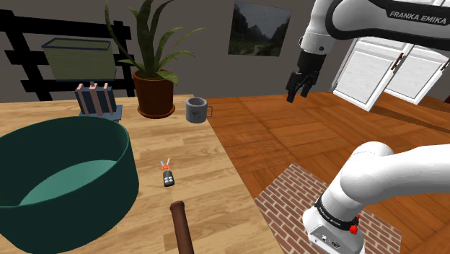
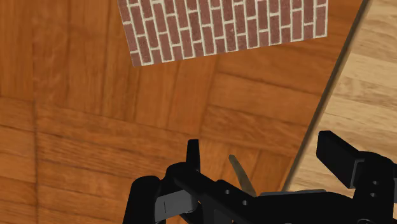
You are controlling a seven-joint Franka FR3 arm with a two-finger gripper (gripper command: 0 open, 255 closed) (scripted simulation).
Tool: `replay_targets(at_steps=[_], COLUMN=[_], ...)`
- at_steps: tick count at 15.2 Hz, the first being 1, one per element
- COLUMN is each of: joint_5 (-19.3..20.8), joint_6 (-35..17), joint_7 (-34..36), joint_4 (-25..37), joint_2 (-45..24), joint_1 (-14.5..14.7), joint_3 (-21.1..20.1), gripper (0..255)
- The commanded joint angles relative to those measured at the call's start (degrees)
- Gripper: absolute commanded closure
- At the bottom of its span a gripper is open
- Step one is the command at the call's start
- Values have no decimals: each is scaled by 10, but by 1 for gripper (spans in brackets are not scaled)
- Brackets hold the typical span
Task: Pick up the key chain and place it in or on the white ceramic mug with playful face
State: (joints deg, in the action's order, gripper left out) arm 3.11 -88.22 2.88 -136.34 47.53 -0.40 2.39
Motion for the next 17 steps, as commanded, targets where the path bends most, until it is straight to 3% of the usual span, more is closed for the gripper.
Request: replay_targets(at_steps=[1,9,17], joint_5=[0,-66,-109], joint_6=[0,-84,-173], joint_7=[0,104,203], joint_4=[0,-26,-4], joint_2=[0,-63,-172], joint_1=[0,31,54], joint_3=[0,-88,-174], gripper=[0,0,0])
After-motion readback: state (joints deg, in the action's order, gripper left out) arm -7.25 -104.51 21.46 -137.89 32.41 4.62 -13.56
